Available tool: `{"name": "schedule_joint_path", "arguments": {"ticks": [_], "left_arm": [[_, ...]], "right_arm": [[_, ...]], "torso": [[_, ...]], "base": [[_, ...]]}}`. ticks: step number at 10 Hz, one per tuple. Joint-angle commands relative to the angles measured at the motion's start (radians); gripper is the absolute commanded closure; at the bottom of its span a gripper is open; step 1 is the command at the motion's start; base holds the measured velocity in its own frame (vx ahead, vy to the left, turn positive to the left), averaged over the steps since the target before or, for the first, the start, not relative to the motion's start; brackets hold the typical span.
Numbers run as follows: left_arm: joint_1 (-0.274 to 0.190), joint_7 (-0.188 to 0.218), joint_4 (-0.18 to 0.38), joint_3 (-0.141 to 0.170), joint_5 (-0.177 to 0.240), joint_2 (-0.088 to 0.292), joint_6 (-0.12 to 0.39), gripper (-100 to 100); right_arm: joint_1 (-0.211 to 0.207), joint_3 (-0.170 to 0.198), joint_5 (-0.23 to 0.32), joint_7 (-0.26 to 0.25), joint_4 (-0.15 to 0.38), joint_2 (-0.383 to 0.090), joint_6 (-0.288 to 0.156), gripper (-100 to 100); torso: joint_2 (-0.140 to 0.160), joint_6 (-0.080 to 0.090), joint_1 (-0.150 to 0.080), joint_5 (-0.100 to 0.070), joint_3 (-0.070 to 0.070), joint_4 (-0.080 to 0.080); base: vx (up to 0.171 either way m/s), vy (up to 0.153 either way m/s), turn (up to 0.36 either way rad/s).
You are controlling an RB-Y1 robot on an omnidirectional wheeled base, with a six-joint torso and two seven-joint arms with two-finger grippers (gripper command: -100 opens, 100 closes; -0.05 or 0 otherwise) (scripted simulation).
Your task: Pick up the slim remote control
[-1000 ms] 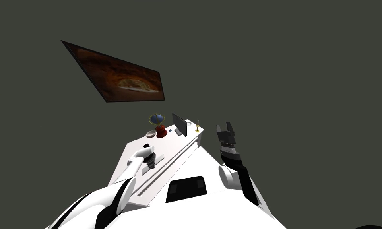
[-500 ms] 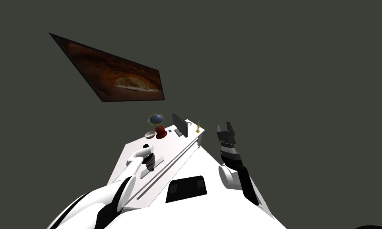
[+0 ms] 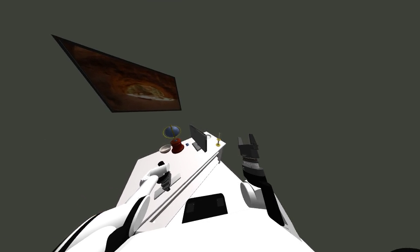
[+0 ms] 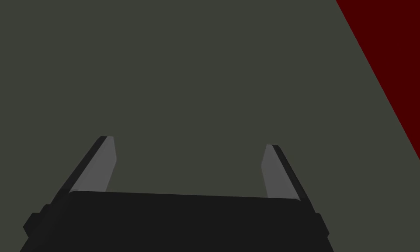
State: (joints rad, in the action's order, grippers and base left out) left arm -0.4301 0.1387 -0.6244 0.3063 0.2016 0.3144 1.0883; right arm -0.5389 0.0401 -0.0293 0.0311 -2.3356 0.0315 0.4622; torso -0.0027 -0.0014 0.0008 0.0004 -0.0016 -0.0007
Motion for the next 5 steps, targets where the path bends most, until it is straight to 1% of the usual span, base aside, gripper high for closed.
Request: {"name": "schedule_joint_path", "arguments": {"ticks": [1,5], "left_arm": [[0.000,0.000,0.000,0.000,0.000,0.000,0.000,100],[0.001,0.001,0.001,0.000,0.001,-0.001,0.003,100]], "right_arm": [[0.000,0.000,0.000,0.000,0.000,0.000,0.000,0],[0.000,0.000,0.000,0.000,0.000,0.000,0.000,0]], "torso": [[0.000,0.000,0.000,0.000,0.000,0.000],[-0.001,0.001,0.001,0.000,0.000,0.000]], "base": [[0.000,0.000,0.000],[-0.001,-0.001,0.003]]}}
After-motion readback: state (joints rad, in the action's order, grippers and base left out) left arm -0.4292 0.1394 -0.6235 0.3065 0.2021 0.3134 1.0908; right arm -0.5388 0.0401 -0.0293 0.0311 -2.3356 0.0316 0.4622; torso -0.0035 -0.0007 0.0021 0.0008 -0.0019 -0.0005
